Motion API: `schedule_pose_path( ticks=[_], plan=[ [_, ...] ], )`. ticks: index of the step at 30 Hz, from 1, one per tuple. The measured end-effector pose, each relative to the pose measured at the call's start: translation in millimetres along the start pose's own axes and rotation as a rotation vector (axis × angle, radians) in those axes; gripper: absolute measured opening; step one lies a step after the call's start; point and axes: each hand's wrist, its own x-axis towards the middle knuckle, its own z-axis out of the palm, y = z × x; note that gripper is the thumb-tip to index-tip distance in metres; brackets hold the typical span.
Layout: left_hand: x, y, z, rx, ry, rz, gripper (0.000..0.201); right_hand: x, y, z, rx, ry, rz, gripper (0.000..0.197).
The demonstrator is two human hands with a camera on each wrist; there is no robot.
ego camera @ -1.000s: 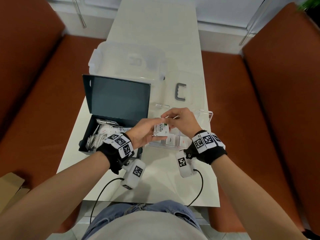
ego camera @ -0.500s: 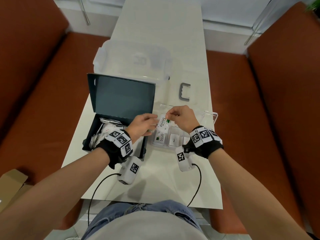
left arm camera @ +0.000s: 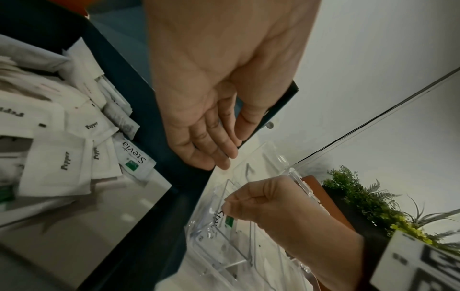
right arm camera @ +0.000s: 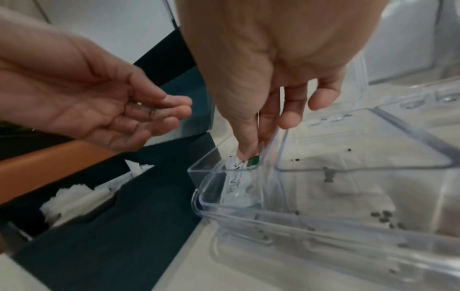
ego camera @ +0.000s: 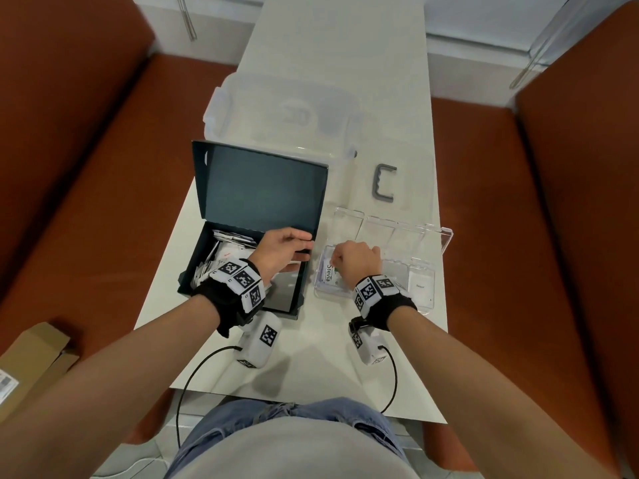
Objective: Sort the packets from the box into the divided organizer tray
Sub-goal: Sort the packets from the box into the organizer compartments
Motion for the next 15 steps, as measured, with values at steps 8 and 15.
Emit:
schedule_pose_path(
  ticks=[8,15],
  plan=[
    [-1.8,-0.3,-3.6,-0.011,0.000,-0.008,0.020,4.0,3.7,8.0,-0.362,-0.037,-0.119,0.029],
    [-5.2,-1.7,-7.4,-0.024,0.001,-0.002,0.019,0.7,0.3,9.4,-0.499,-0.033,-0.223,0.032]
  ],
)
